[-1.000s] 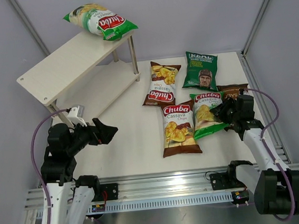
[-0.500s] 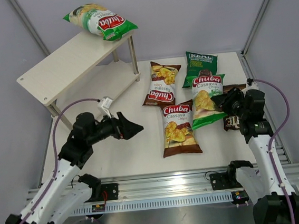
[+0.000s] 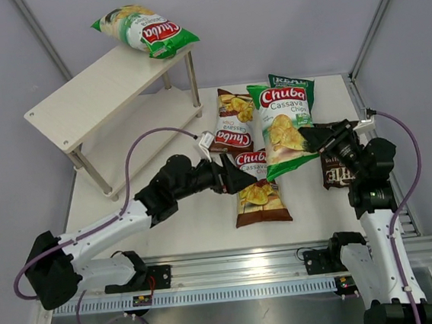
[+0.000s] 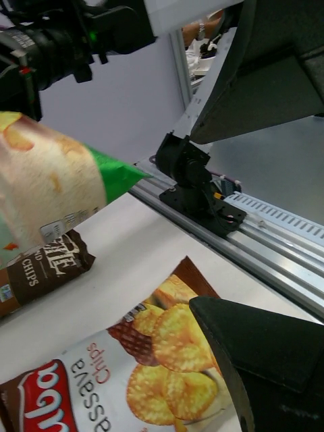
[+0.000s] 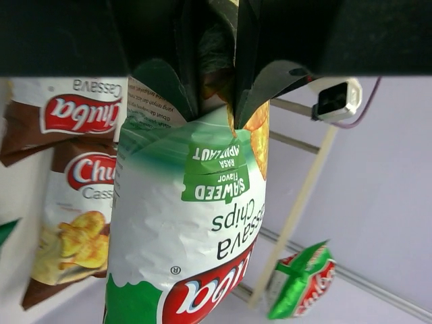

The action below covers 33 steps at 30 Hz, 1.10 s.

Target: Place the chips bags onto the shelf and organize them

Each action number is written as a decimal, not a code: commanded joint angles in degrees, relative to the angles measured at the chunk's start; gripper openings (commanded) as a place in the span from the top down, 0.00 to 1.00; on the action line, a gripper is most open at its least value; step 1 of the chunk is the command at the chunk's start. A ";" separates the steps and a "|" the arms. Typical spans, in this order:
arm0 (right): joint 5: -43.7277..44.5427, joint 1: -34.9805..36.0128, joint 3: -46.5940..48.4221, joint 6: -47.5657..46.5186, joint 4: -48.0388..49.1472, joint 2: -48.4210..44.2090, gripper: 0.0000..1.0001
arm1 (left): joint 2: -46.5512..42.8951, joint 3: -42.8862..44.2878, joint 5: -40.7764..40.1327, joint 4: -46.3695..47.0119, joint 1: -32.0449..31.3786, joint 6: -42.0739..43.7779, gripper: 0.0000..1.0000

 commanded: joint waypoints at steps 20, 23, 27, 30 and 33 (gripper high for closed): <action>-4.07 0.18 -3.46 15.43 15.43 -11.71 0.84 | 19.29 20.14 -2.91 14.22 -7.53 4.60 0.10; -3.89 0.09 -3.46 15.44 14.56 -13.20 0.84 | 19.21 20.41 -3.35 15.19 -8.06 5.31 0.41; -4.07 0.09 -2.15 13.15 11.04 -14.52 0.82 | 17.81 19.62 -3.70 16.24 -8.14 6.10 0.67; -3.20 0.18 -0.83 10.34 6.92 -15.31 0.70 | 16.22 18.31 -3.09 16.95 -8.14 7.60 0.77; -0.83 0.18 0.58 7.09 1.91 -16.28 0.40 | 13.60 16.99 -3.26 14.77 -8.14 9.79 0.87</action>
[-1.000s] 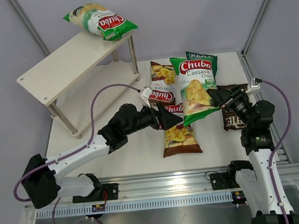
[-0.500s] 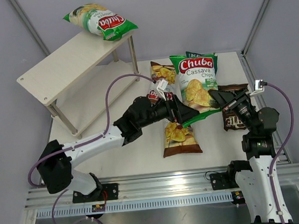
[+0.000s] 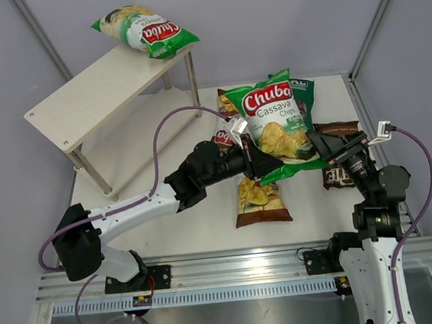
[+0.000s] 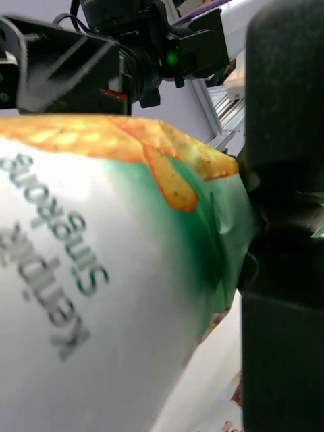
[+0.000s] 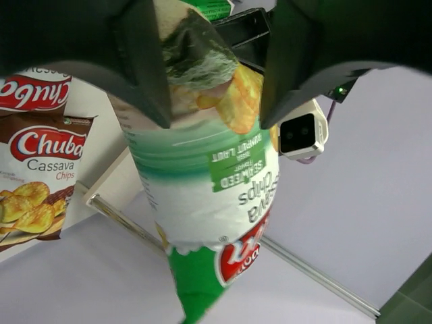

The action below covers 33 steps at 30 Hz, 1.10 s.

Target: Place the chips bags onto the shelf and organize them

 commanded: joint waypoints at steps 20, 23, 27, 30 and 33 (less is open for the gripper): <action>5.58 0.70 7.11 -13.54 -19.81 -1.66 0.19 | -28.77 12.31 -6.87 -40.54 11.60 15.72 0.85; 5.49 0.62 6.67 -13.28 -19.81 -1.40 0.18 | -27.81 22.76 -5.45 -50.20 19.59 16.16 0.85; 5.58 0.62 6.58 -13.45 -20.42 -1.40 0.18 | -23.87 35.68 -3.79 -59.28 31.52 16.95 0.83; 5.76 0.62 6.41 -13.72 -20.95 -1.66 0.18 | -19.31 45.95 6.01 -64.74 41.82 16.17 0.83; 5.50 0.70 6.41 -14.07 -21.22 -1.75 0.18 | -15.87 48.27 15.35 -64.05 54.35 14.15 0.83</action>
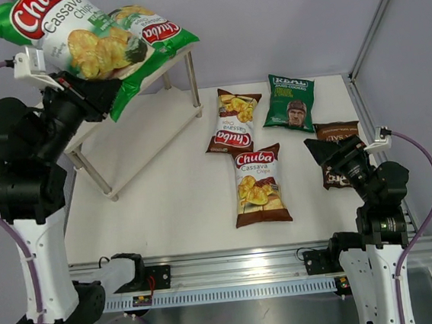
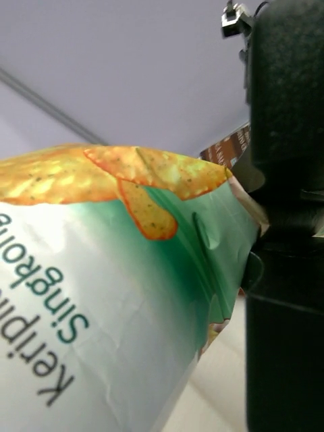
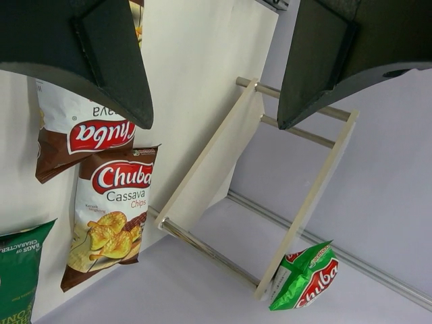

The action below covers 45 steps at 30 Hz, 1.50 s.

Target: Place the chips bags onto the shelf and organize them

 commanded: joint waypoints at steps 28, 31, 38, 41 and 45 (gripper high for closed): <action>-1.84 0.18 -3.78 -0.05 2.78 0.11 0.18 | 29.38 6.21 37.92 3.43 37.41 -14.87 0.82; -1.67 0.18 -3.96 0.21 2.69 0.02 0.18 | 31.14 8.41 36.33 -1.76 37.14 -12.31 0.80; -1.31 0.18 -3.96 0.83 2.43 0.55 0.18 | 32.90 10.35 32.38 -6.87 33.81 -8.70 0.77; -1.14 0.18 -3.87 0.92 2.25 0.46 0.18 | 33.25 10.35 30.71 -7.48 32.93 -8.44 0.77; -0.88 0.18 -3.52 0.65 1.72 0.29 0.18 | 33.69 10.26 29.74 -7.66 31.43 -8.61 0.77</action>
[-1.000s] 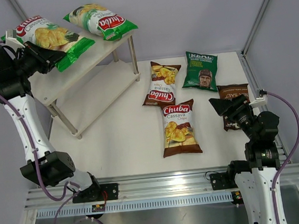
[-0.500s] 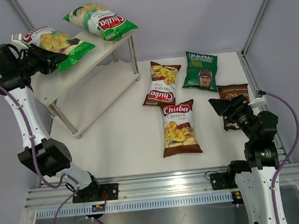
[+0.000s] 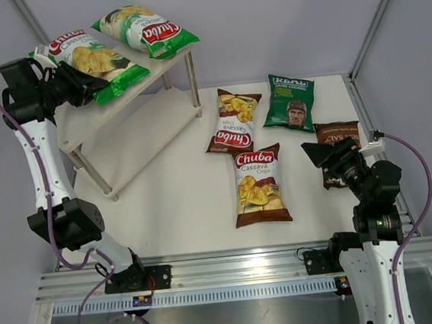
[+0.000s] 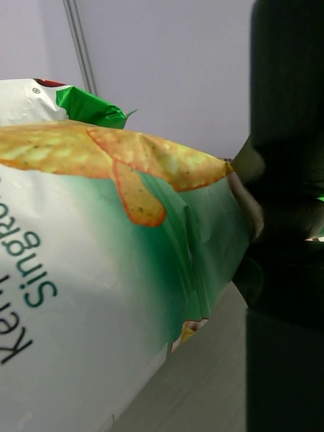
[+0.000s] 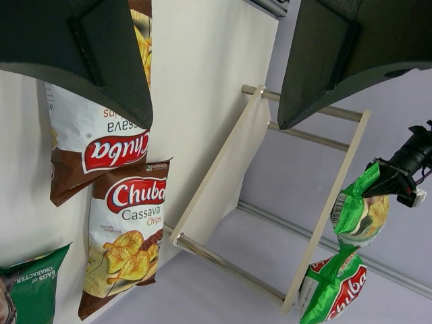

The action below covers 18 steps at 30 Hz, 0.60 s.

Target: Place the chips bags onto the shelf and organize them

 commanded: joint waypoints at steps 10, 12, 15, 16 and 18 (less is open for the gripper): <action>-0.53 0.18 0.76 -0.01 0.82 -0.72 0.17 | 1.37 2.59 -2.68 0.63 -2.10 -1.08 0.75; -0.17 0.18 0.77 0.17 0.65 -0.98 0.17 | 1.29 2.33 -2.94 0.98 -2.98 -1.44 0.75; -0.26 0.27 0.94 0.17 0.12 -0.98 0.17 | 1.64 2.94 -3.04 1.51 -4.04 -1.79 0.75; -0.35 0.18 1.03 0.00 0.03 -0.99 0.17 | 1.90 3.12 -3.03 1.51 -3.95 -1.88 0.75; -0.53 0.18 1.20 -0.01 -0.67 -1.42 0.17 | 1.90 3.29 -3.03 1.34 -4.04 -1.96 0.75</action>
